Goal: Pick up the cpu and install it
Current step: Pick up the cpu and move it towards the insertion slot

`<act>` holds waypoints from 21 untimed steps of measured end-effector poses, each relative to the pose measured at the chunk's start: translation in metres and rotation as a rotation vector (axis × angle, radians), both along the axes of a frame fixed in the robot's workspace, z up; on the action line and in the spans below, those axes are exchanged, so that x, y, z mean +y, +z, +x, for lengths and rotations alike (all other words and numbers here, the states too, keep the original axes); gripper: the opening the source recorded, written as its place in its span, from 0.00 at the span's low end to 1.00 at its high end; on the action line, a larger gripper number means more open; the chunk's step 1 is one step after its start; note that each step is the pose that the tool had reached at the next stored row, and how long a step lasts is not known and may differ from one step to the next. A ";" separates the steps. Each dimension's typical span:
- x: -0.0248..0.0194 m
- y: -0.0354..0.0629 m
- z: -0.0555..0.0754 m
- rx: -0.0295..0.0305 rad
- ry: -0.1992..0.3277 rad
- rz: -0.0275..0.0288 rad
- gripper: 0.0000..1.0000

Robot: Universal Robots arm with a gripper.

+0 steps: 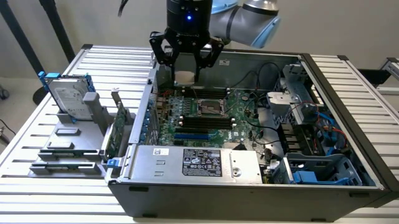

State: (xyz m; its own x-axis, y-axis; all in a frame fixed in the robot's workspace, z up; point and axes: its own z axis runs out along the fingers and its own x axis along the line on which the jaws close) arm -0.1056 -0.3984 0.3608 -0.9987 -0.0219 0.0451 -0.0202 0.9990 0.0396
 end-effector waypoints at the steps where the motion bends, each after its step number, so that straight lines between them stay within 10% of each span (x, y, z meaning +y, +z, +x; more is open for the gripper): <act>1: 0.0029 -0.0018 0.004 0.0000 0.000 0.0000 0.55; 15: 0.0514 -0.0268 0.038 0.0000 0.000 -0.0001 0.55; 21: 0.0656 -0.0357 0.053 0.0001 0.000 -0.0001 0.55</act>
State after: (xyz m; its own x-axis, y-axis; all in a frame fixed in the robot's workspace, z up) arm -0.0524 -0.3328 0.3251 -0.9987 -0.0219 0.0452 -0.0201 0.9990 0.0395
